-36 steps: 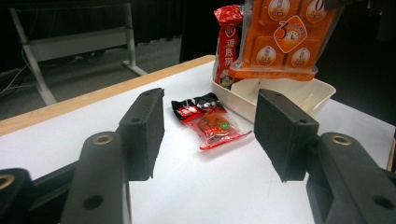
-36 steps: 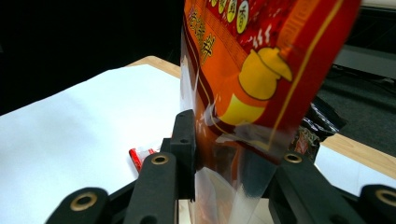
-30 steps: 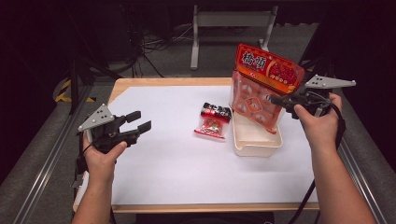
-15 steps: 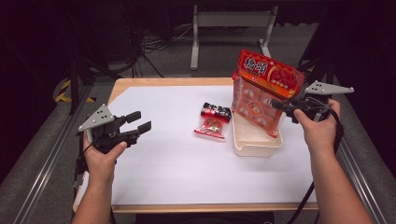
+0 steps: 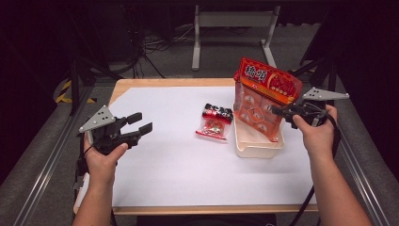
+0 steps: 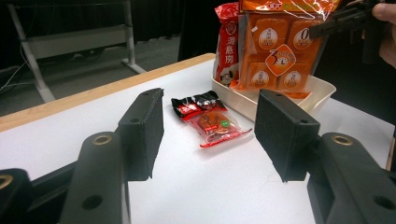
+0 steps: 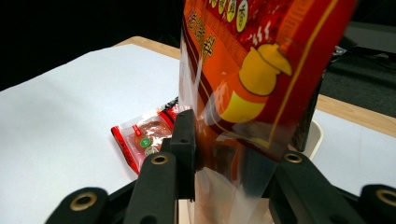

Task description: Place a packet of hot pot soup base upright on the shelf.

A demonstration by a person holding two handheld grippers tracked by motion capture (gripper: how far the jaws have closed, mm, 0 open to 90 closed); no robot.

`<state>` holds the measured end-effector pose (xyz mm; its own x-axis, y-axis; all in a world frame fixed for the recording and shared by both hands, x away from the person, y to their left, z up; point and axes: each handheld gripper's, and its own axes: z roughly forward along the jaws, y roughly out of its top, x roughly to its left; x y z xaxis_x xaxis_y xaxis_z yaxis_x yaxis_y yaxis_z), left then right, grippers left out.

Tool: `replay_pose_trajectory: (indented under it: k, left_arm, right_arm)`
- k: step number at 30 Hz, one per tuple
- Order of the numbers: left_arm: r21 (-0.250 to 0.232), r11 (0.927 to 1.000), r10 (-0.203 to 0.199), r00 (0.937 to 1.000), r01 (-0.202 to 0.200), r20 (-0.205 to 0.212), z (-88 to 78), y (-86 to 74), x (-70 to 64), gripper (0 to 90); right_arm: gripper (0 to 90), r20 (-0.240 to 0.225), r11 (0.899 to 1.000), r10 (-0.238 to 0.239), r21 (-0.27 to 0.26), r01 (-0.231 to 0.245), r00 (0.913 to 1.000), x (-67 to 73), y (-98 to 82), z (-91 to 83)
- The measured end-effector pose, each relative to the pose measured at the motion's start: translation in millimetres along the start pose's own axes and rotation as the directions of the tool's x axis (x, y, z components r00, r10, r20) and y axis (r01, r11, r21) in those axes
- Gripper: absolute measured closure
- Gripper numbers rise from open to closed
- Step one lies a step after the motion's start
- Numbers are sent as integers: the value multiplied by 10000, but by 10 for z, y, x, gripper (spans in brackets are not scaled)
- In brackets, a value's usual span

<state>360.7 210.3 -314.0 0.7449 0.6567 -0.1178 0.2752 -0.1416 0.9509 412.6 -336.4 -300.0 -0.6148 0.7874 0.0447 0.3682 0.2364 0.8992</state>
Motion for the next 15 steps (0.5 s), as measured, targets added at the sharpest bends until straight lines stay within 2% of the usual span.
replay_pose_trajectory:
  k: [15]
  left_arm:
    - [113,9999,37,10000,-37,10,22,-2,-6,434]
  right_arm:
    - [704,-164,9998,167,83,-165,9997,-36,-132,18]
